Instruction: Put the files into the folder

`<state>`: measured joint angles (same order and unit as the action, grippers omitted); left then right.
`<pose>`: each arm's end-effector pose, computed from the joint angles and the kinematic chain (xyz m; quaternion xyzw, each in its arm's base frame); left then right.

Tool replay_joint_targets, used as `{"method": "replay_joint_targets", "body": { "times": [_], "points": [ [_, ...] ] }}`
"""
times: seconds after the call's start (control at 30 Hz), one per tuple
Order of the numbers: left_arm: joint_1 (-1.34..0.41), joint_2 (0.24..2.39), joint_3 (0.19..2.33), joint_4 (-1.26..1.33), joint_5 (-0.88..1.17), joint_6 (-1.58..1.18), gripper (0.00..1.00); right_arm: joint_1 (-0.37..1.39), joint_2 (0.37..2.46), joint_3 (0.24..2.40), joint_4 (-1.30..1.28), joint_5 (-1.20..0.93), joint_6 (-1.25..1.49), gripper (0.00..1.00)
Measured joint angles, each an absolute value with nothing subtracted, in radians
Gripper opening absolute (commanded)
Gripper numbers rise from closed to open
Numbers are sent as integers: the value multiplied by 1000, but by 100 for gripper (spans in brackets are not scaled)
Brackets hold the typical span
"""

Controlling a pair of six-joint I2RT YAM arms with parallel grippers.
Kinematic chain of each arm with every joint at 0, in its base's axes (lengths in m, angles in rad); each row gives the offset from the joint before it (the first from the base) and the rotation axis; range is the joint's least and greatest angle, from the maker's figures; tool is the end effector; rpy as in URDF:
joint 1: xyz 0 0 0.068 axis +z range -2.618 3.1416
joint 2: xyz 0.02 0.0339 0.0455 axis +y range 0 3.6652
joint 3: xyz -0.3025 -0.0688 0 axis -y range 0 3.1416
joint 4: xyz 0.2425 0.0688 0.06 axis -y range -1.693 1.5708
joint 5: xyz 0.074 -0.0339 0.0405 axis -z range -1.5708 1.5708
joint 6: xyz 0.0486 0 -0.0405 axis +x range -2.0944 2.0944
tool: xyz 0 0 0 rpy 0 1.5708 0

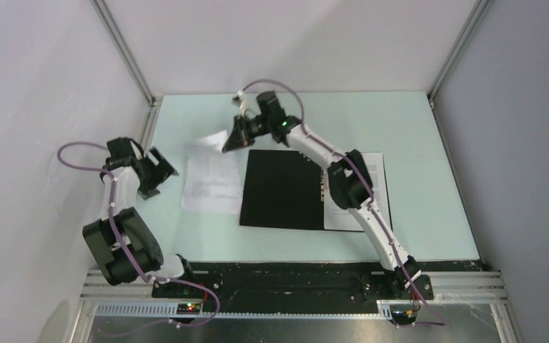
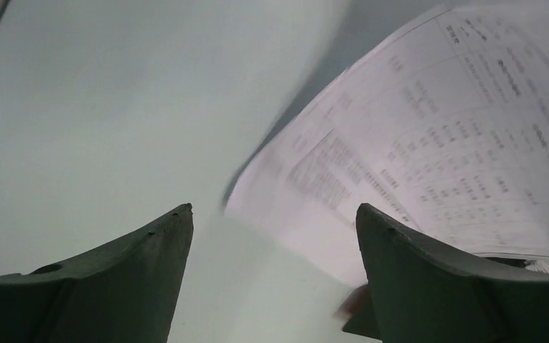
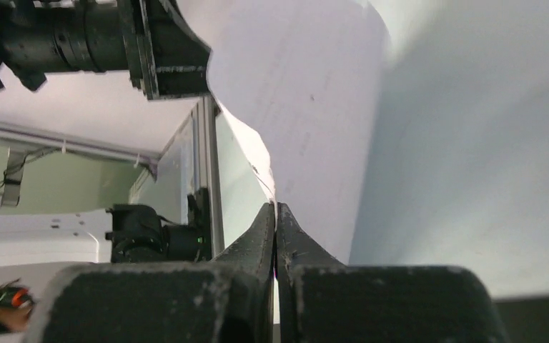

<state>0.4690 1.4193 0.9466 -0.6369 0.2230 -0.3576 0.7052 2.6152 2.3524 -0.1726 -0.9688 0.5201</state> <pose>0.2471 0.1132 0.2468 -0.3653 0.8962 -0.0955 0.2328 0.4487 0.4346 0.2176 -0.3183 0.7198 0.5948 0.1635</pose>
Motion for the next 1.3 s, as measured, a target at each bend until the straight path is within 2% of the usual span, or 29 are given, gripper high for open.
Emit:
{"method": "replay_joint_targets", "body": {
  "times": [0.23, 0.5, 0.87, 1.1, 1.3],
  "points": [
    [287, 1327, 1142, -615, 233, -348, 89, 548, 2402, 2352, -220, -925, 467, 0],
    [200, 1418, 1261, -610, 229, -351, 89, 415, 2246, 2334, -332, -878, 371, 0],
    [-3, 1706, 1444, -585, 214, -350, 89, 257, 1810, 2094, -778, -784, -1, 0],
    [-84, 1794, 1487, -584, 216, -350, 89, 212, 1482, 1848, -976, -838, -88, 0],
    [-84, 1800, 1487, -585, 213, -344, 89, 74, 1391, 1666, -1086, -889, -115, 0]
  ]
}}
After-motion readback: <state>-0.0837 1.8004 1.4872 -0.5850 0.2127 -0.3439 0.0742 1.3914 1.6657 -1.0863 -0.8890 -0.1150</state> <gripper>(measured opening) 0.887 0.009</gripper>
